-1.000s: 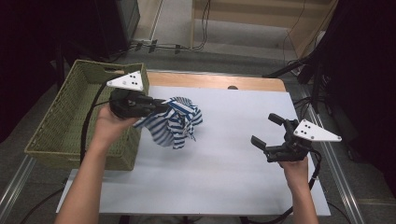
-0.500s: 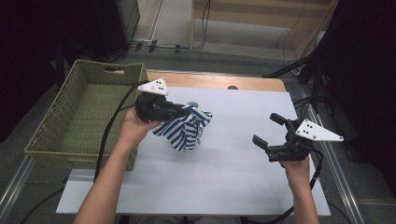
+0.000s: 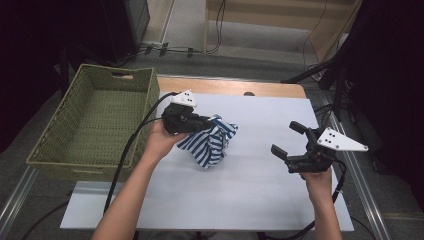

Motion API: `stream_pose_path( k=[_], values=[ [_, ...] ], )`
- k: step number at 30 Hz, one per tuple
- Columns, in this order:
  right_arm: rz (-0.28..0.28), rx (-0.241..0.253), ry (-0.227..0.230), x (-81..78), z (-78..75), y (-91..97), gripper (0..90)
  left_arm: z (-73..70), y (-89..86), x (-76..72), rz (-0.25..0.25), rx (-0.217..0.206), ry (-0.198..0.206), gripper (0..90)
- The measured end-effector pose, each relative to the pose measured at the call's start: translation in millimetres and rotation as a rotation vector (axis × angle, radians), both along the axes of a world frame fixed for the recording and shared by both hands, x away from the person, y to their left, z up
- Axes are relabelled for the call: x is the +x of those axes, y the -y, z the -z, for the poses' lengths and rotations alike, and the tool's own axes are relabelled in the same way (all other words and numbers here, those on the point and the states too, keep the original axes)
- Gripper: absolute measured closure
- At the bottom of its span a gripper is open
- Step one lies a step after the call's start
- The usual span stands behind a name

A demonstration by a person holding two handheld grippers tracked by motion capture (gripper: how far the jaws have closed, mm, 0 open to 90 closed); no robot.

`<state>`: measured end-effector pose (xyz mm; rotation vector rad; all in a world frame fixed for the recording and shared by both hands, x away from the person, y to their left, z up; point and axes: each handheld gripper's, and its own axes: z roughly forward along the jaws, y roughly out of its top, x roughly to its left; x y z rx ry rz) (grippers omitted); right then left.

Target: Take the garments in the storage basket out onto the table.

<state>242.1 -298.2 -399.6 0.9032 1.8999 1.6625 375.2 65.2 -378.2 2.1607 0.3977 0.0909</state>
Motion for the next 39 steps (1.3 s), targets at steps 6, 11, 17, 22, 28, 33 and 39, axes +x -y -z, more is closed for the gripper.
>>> stream_pose_path(
  k=[6, 11, 17, 22, 28, 33, 39],
  values=[
    [-0.001, 0.002, -0.002, 0.3, 0.3, -0.2, 0.0, 9.8, 9.2, 3.6, -0.003, 0.033, -0.007, 82.7],
    [-0.004, -0.002, -0.003, 0.7, 0.8, -0.5, 0.0, 20.5, 16.8, 7.2, 0.002, 0.06, -0.021, 82.7],
    [-0.002, -0.001, -0.009, 1.5, 1.8, -0.2, 0.0, 27.8, 21.4, 9.6, -0.008, 0.111, -0.01, 82.5],
    [-0.005, -0.002, -0.01, 2.1, 2.7, -0.5, 0.0, 29.6, 23.4, 10.2, 0.001, 0.118, -0.019, 81.6],
    [-0.005, -0.001, -0.015, 2.5, 3.5, -0.9, 0.0, 28.8, 23.8, 11.9, 0.003, 0.123, -0.039, 76.5],
    [-0.004, -0.001, -0.014, 2.7, 3.8, -0.5, 0.0, 28.5, 23.6, 11.9, -0.005, 0.131, -0.031, 72.0],
    [-0.004, -0.001, -0.014, 2.6, 3.8, -0.5, 0.0, 28.3, 23.5, 12.4, -0.007, 0.12, -0.036, 69.3]
  ],
)
